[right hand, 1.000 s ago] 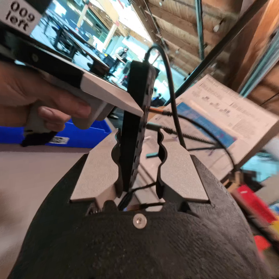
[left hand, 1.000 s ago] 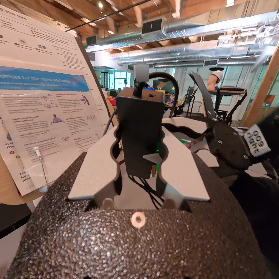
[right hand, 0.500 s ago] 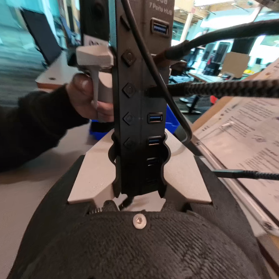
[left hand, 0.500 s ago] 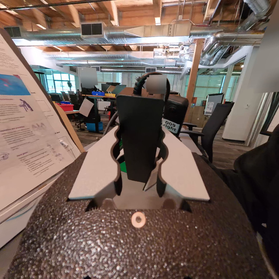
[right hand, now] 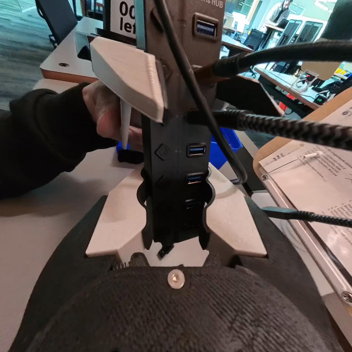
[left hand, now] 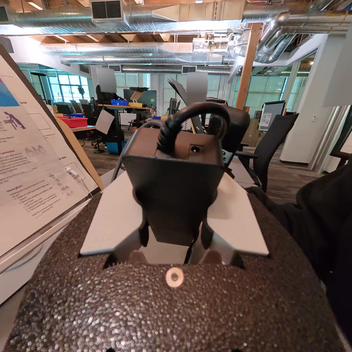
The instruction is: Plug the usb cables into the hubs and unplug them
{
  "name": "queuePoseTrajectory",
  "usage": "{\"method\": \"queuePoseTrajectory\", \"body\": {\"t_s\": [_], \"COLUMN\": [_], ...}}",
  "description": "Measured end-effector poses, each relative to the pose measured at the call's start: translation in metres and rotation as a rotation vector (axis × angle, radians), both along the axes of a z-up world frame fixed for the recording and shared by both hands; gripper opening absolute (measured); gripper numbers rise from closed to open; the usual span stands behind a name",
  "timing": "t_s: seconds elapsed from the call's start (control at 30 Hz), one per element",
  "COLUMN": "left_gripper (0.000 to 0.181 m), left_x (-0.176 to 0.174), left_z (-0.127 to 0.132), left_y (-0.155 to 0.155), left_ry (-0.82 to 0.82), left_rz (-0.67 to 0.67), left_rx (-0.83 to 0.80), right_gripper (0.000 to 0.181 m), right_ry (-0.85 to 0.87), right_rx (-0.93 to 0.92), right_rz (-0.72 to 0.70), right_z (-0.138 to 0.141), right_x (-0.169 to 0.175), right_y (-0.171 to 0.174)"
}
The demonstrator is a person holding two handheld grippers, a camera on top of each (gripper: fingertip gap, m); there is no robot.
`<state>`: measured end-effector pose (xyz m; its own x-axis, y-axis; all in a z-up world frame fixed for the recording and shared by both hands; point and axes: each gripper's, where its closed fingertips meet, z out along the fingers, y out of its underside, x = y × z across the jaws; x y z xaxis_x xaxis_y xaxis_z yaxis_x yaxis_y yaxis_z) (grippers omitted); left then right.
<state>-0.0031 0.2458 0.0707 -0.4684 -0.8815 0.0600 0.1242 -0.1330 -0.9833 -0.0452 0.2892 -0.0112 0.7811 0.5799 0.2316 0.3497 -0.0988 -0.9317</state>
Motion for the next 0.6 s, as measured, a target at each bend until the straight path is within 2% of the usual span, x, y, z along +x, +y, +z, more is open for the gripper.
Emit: {"method": "queuePoseTrajectory", "body": {"t_s": [0.27,0.6], "left_gripper": [0.061,0.062], "left_x": [-0.003,0.006], "left_z": [-0.004,-0.014], "left_y": [-0.004,-0.002], "left_ry": [0.006,0.081], "left_rz": [-0.056,-0.025], "left_rx": [-0.006,0.025], "right_gripper": [0.056,0.056], "right_ry": [0.079,0.056], "right_rx": [-0.035,-0.094], "right_rz": [0.073,0.044], "right_z": [0.000,-0.014], "right_x": [-0.007,-0.004], "right_y": [-0.006,0.000]}}
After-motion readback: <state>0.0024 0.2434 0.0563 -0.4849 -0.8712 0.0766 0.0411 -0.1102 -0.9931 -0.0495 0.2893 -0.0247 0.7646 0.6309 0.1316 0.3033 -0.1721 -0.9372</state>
